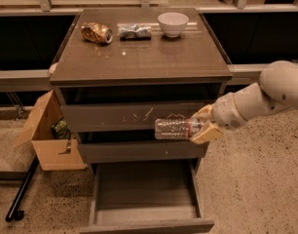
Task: Place water bottle into bottom drawer
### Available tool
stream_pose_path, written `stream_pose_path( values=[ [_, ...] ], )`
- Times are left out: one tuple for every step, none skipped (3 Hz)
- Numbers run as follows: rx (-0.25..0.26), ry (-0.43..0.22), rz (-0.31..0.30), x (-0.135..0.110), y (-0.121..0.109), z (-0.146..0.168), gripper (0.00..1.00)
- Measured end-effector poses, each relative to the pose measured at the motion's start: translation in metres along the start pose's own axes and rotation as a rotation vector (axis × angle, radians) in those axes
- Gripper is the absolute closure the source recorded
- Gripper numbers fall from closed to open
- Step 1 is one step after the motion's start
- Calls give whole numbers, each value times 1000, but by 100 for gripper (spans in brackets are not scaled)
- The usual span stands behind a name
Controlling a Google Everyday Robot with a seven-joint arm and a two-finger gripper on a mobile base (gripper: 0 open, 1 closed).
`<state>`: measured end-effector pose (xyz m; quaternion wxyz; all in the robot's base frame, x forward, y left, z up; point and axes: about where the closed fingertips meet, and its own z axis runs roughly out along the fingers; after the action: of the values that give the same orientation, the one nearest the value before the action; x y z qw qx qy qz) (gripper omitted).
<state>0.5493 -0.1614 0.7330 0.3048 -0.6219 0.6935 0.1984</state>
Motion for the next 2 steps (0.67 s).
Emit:
stream_pose_path(
  values=[
    [-32,-1,11,46,21,53,100],
    [-69,-35,79,104,37,118,100]
  ],
)
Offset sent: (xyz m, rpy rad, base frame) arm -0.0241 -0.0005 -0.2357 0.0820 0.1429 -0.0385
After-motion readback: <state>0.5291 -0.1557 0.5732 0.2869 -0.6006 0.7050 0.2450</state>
